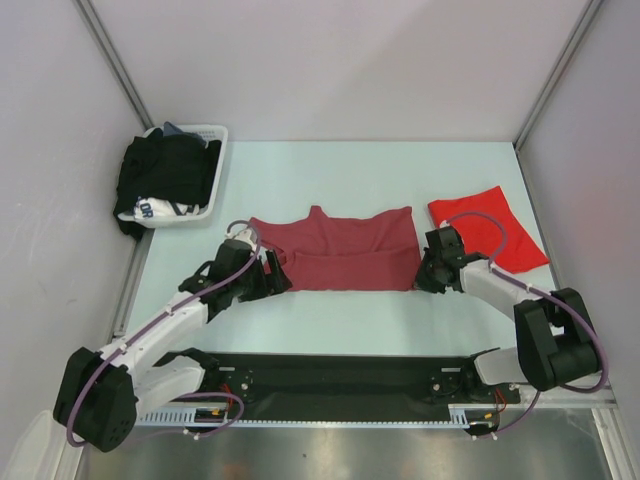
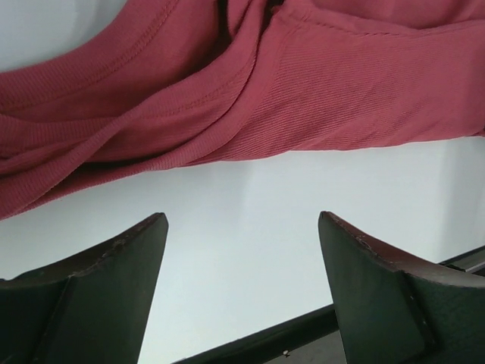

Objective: Fold and stack the tank tops
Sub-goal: Fold the tank top

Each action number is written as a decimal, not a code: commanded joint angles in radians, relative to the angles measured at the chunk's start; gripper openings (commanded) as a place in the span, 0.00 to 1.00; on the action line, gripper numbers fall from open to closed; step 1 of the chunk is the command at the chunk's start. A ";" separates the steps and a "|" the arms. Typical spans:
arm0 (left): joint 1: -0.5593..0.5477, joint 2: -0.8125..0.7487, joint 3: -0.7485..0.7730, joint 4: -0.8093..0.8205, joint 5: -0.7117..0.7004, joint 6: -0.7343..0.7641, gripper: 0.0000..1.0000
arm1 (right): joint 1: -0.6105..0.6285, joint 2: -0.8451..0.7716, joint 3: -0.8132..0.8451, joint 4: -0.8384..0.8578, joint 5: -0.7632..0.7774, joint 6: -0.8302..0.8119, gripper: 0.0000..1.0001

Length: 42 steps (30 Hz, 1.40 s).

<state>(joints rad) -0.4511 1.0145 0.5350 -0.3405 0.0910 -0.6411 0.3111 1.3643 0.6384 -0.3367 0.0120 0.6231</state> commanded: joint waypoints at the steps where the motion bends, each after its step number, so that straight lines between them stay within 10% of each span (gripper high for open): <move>1: 0.002 0.013 -0.016 0.054 0.023 -0.054 0.86 | 0.006 -0.039 -0.028 0.004 0.051 0.020 0.00; 11: -0.040 0.029 -0.078 0.101 0.006 -0.098 0.77 | -0.006 -0.177 -0.080 -0.127 0.108 0.038 0.00; 22: -0.024 -0.137 -0.023 -0.106 -0.174 -0.084 0.77 | -0.059 -0.208 -0.082 -0.140 0.101 0.007 0.00; 28: 0.005 -0.209 0.013 -0.363 -0.400 -0.314 0.72 | -0.075 -0.214 -0.074 -0.136 0.094 0.001 0.00; 32: 0.017 -0.290 0.007 -0.431 -0.458 -0.479 1.00 | -0.076 -0.208 -0.075 -0.124 0.077 0.003 0.00; 42: 0.089 -0.399 -0.055 -0.342 -0.427 -0.693 0.97 | -0.076 -0.203 -0.068 -0.116 0.063 0.004 0.00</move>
<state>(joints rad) -0.3775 0.6323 0.5026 -0.7204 -0.3141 -1.2209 0.2394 1.1713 0.5529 -0.4576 0.0780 0.6426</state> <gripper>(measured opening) 0.975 0.020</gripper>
